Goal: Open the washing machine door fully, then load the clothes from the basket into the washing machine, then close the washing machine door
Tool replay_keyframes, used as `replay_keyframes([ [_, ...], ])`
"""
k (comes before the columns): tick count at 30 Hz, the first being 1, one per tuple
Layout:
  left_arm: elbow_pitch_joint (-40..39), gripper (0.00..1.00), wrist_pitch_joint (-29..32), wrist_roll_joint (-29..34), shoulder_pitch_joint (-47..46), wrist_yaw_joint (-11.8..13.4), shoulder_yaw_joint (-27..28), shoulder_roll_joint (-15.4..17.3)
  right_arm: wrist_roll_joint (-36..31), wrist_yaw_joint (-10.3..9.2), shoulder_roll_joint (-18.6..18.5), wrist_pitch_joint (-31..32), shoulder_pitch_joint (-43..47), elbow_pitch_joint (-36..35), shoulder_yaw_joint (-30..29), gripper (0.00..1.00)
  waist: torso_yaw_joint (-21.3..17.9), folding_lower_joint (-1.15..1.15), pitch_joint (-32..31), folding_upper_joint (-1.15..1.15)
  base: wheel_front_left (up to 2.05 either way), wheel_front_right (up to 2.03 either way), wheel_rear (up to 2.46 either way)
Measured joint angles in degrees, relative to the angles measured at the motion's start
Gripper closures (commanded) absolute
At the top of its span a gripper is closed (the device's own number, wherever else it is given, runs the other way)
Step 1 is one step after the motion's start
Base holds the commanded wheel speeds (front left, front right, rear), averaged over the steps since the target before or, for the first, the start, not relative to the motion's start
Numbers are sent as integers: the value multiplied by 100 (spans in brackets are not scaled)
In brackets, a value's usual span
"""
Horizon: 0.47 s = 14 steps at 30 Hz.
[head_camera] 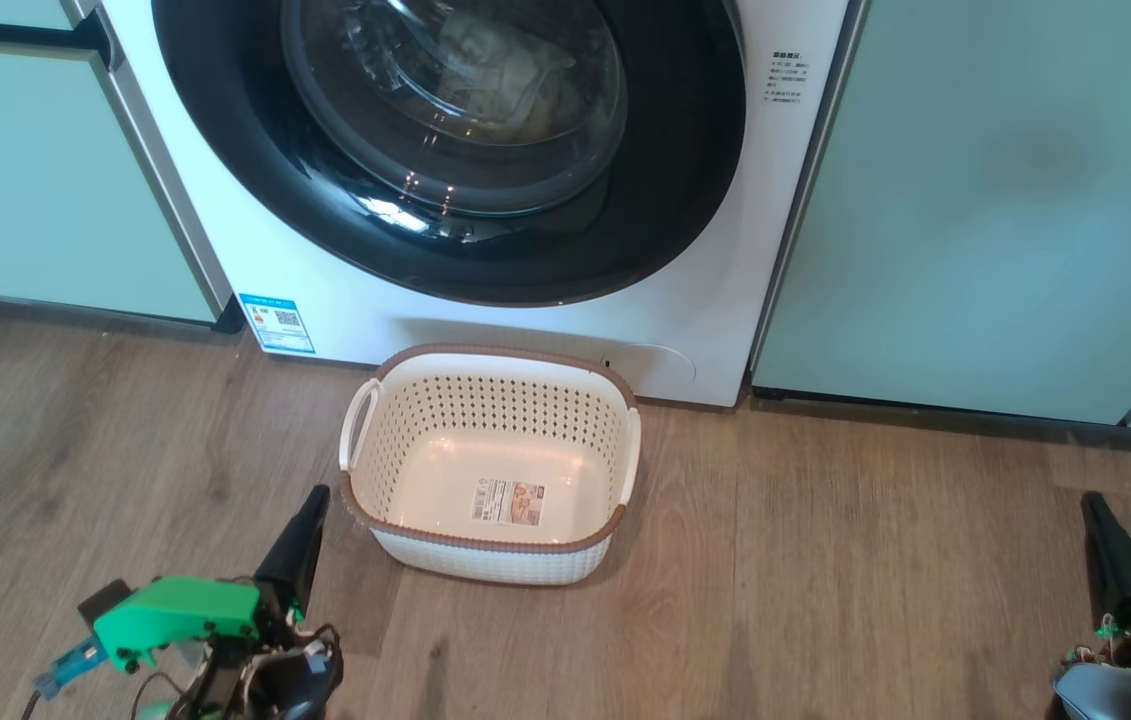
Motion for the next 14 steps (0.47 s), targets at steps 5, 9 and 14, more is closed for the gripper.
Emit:
replay_keyframes([
  [5, 0, 100, 0, 8, 0, 0, 2, -1, 0, 0, 0, 0, 0, 0, -1, 100, 0, 0, 0, 0, 0, 0, 0],
  [9, 0, 100, 0, 8, 0, 0, 3, -1, 0, 0, 1, 0, 0, 0, -2, 100, 0, 0, 0, 0, 0, 0, 0],
  [14, 0, 100, 0, 8, 0, 0, 4, -2, 0, 0, 1, 0, 0, 0, -3, 100, 0, 0, 0, 0, 0, 0, 0],
])
